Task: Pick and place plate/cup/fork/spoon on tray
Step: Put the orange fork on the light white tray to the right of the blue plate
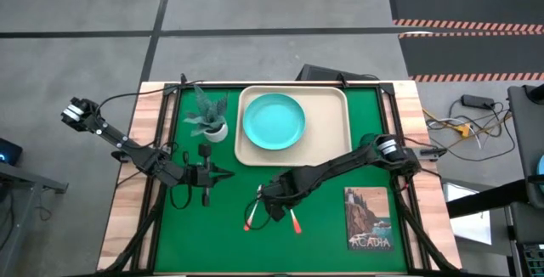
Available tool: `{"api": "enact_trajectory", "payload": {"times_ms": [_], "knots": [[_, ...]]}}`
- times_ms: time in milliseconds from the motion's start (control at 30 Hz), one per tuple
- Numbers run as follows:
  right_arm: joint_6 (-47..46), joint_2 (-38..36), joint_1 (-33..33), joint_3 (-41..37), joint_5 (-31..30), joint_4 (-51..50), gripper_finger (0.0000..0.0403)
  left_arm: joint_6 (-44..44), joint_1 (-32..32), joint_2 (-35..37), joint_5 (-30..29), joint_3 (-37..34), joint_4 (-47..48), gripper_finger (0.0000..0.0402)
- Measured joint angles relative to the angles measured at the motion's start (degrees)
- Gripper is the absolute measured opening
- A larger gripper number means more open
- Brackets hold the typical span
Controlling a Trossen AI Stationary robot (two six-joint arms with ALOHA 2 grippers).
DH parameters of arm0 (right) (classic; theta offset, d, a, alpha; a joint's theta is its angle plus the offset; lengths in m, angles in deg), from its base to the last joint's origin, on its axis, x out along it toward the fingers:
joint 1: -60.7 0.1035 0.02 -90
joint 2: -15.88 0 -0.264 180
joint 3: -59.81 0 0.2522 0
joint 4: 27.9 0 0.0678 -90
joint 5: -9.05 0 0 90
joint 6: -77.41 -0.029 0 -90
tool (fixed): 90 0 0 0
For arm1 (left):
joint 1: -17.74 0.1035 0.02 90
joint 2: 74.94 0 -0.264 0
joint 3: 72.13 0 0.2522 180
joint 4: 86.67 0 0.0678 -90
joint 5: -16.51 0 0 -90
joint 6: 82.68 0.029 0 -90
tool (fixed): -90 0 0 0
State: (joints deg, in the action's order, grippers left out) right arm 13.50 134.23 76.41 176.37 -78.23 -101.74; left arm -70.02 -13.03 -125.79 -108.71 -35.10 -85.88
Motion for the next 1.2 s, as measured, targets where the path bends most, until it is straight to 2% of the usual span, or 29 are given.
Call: {"api": "enact_trajectory", "payload": {"times_ms": [200,300,600,767,933,1200], "knots": [[2.01,2.69,0.40,2.95,0.32,0.44,0.0010,1.10,0.00,0.00,0.00,0.00,-0.01,0.0003],[1.84,3.05,0.43,2.77,0.65,0.46,0.0024,1.68,0.00,0.00,0.00,0.04,0.00,0.0003],[0.92,4.56,0.41,2.05,-1.22,0.25,0.0138,1.64,0.00,0.00,0.00,0.11,0.04,0.0003],[0.92,5.66,0.41,2.03,-1.34,0.42,0.0173,1.35,0.00,0.00,0.00,0.11,0.01,0.0003],[0.90,6.07,0.41,1.86,-3.09,0.36,0.0174,1.25,0.00,0.00,0.00,0.11,0.02,0.0003],[0.81,6.27,0.41,0.39,-5.48,1.06,0.0138,1.24,0.00,-0.04,0.00,0.11,0.02,0.0003]]}}
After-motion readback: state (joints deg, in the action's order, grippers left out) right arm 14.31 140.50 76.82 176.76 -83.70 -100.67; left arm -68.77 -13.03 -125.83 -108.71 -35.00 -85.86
